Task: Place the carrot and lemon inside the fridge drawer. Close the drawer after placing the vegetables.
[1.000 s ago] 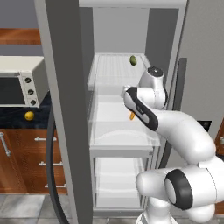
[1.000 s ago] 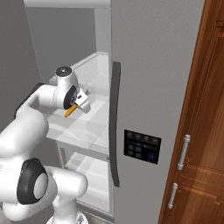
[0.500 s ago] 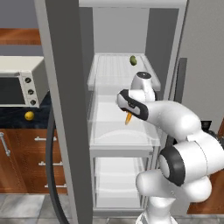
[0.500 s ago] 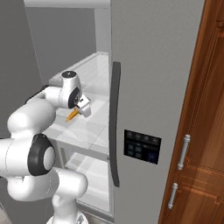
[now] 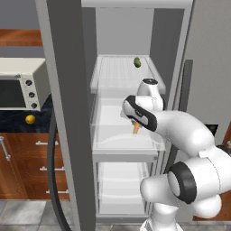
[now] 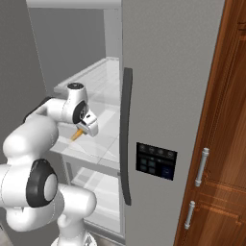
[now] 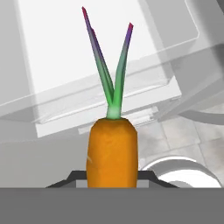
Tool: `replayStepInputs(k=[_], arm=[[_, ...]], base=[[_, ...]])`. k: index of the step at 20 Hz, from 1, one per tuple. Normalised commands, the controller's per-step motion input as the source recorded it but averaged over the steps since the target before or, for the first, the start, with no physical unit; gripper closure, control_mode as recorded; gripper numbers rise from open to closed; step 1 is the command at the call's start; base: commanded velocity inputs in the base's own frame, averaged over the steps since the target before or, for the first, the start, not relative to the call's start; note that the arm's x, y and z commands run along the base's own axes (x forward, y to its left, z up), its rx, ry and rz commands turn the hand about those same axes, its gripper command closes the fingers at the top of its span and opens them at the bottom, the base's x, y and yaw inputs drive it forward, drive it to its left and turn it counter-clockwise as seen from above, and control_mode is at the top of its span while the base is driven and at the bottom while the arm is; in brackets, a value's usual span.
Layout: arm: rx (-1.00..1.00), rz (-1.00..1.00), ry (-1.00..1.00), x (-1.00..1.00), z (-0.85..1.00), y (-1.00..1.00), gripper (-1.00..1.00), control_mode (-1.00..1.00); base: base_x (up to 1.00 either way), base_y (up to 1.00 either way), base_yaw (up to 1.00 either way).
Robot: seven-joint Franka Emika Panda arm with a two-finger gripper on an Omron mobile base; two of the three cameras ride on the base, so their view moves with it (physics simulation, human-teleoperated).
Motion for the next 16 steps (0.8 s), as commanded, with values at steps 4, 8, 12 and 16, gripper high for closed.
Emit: replayStepInputs(k=[4,8,12,16], arm=[[-0.01,0.06,0.18,-0.04,-0.06,0.04,1.0,-1.0],[-0.03,0.05,0.21,0.03,-0.32,0.18,1.0,-1.0],[0.0,0.07,0.13,-0.06,-0.44,0.03,1.0,-1.0],[0.0,0.04,0.02,-0.49,-0.28,0.0,-1.0,-1.0]], base=[[0.0,0.0,0.0],[0.0,0.0,0.0],[0.0,0.0,0.0],[0.0,0.0,0.0]])
